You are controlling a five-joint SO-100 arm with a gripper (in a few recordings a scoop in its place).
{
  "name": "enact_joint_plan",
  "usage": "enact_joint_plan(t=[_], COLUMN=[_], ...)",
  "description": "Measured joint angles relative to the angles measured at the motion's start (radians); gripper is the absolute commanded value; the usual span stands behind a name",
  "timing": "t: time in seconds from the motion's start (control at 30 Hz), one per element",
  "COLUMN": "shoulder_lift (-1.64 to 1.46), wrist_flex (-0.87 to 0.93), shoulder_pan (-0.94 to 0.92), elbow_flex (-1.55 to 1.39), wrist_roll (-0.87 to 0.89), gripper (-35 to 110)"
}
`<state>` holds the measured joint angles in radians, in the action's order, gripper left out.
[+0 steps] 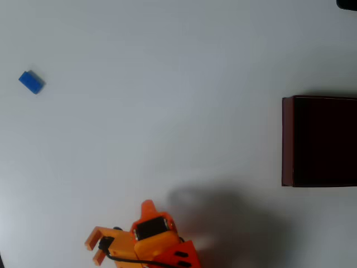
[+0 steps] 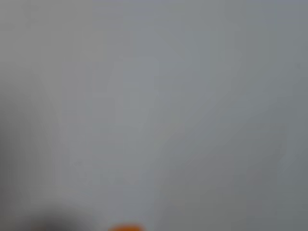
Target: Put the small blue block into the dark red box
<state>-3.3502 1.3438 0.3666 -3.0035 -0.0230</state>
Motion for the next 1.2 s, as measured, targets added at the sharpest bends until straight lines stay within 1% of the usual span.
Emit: enact_joint_plan(t=[0.63, 0.77, 0.87, 1.0, 1.07, 1.2], shoulder_lift=[0.0, 0.0, 0.0, -0.002, 0.002, 0.002], wrist_flex=[-0.002, -0.003, -0.006, -0.008, -0.017, -0.038], shoulder_pan=[0.0, 0.021, 0.055, 0.132, 0.173, 0.167], elbow_flex=[0.0, 0.0, 0.002, 0.055, 0.077, 0.091], wrist_roll=[0.006, -0.025, -0.015, 0.023, 0.097, 0.272], gripper=[0, 0, 0, 2, 2, 4])
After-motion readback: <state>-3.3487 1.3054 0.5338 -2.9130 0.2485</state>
